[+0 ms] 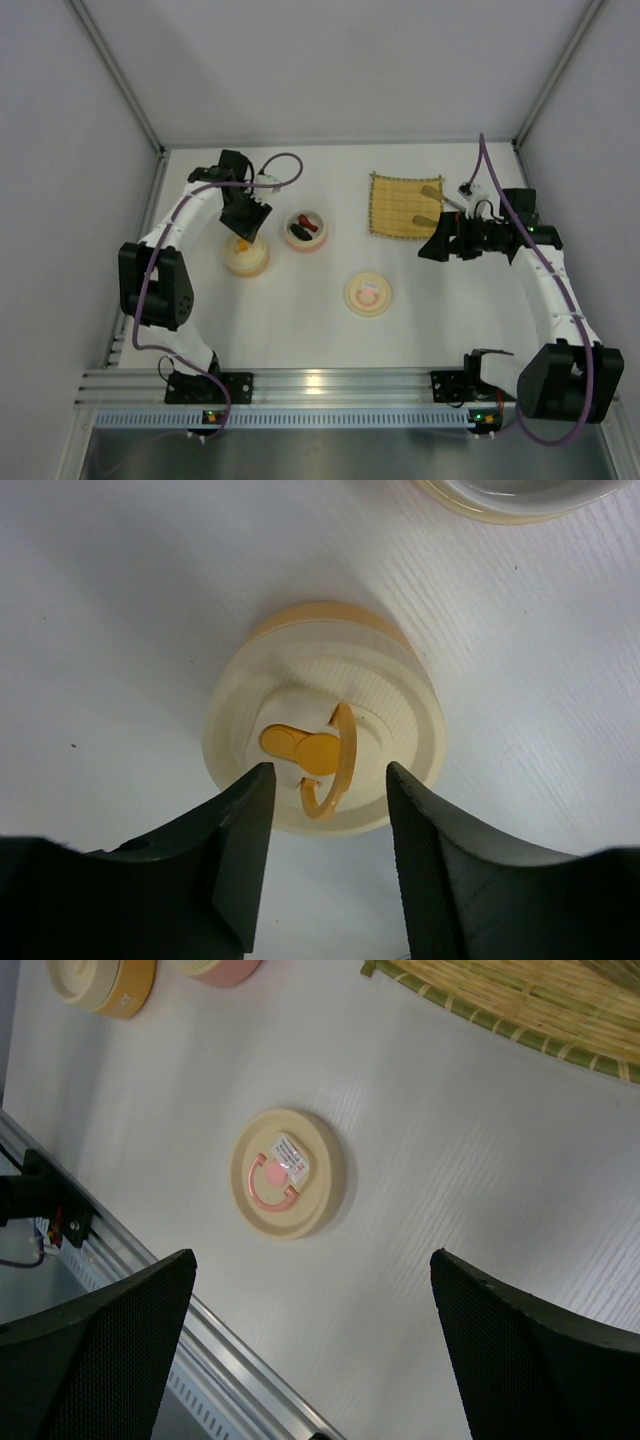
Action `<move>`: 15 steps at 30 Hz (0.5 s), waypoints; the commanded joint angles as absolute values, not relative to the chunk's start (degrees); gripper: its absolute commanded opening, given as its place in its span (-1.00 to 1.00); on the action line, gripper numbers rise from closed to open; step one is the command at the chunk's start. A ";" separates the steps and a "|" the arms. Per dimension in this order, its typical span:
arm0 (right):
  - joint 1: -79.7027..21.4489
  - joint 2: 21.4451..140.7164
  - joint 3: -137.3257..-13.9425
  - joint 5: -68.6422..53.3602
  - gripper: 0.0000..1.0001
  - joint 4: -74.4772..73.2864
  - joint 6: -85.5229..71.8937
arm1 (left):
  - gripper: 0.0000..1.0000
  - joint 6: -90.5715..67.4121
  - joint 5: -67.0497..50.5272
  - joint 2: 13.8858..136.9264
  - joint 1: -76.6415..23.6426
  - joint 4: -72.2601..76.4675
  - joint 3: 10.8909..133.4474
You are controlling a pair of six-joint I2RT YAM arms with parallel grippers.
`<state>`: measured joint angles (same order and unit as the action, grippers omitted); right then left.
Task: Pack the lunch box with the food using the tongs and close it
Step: Adjust the box lid on the packing box.
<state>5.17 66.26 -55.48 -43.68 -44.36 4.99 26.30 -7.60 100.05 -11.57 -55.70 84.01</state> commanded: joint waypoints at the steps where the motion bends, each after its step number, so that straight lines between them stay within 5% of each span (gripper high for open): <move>1: 5.98 64.86 -55.37 -44.74 0.99 -43.07 6.24 | 0.03 25.66 -5.20 96.68 -11.78 -56.69 85.61; 6: 5.98 64.95 -55.37 -44.74 0.99 -42.98 6.15 | -0.55 26.63 -3.87 95.10 -11.78 -56.16 83.85; 15: 5.98 65.04 -55.55 -44.91 0.99 -42.98 6.15 | -0.63 27.16 -1.76 94.13 -11.78 -54.50 79.81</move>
